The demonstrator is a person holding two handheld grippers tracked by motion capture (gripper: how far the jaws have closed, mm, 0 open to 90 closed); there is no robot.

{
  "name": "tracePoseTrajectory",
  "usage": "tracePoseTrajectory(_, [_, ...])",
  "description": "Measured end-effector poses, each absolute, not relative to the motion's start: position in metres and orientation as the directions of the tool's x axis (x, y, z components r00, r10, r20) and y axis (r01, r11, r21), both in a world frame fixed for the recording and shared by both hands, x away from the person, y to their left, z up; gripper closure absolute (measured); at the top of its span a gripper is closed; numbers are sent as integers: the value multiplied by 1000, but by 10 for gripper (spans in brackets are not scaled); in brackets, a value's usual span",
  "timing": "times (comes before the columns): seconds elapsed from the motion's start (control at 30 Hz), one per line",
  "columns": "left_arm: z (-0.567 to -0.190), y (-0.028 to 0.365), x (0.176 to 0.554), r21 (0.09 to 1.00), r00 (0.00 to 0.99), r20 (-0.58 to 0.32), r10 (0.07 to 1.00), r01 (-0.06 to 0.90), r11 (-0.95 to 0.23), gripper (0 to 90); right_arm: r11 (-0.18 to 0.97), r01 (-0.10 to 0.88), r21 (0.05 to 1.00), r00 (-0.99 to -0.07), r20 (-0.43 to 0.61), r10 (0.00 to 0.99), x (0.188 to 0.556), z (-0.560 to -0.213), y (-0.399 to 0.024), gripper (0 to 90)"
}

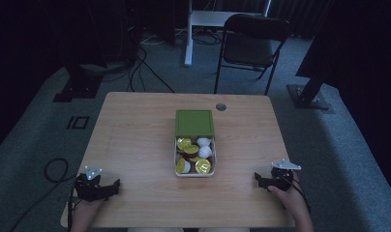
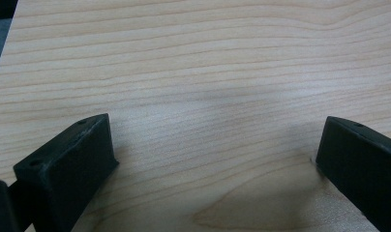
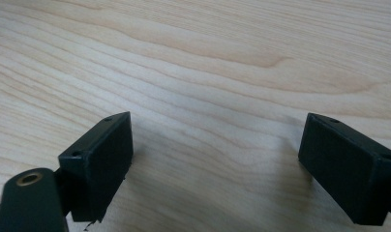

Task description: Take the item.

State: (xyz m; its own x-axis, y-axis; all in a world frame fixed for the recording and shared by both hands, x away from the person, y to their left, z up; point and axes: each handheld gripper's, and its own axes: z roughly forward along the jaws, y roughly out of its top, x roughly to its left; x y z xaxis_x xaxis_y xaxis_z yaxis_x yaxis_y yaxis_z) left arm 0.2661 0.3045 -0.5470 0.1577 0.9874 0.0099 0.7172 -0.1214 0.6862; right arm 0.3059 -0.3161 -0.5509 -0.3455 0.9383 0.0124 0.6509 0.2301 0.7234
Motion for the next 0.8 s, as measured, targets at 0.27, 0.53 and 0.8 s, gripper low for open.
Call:
tracePoseTrajectory(0.27, [-547,305,266,686,158,10,987,717,-122,3,222,654,723,-334,12,943,307,-551,-318,117])
tracePoseTrajectory(0.53, [-547,304,266,686,158,10,987,717,-121,3,224,655,722,-336,12,942,307,-551,-318,110])
tracePoseTrajectory(0.8, [-547,305,266,686,158,10,987,717,-122,3,225,655,722,-337,12,942,307,-551,-318,110])
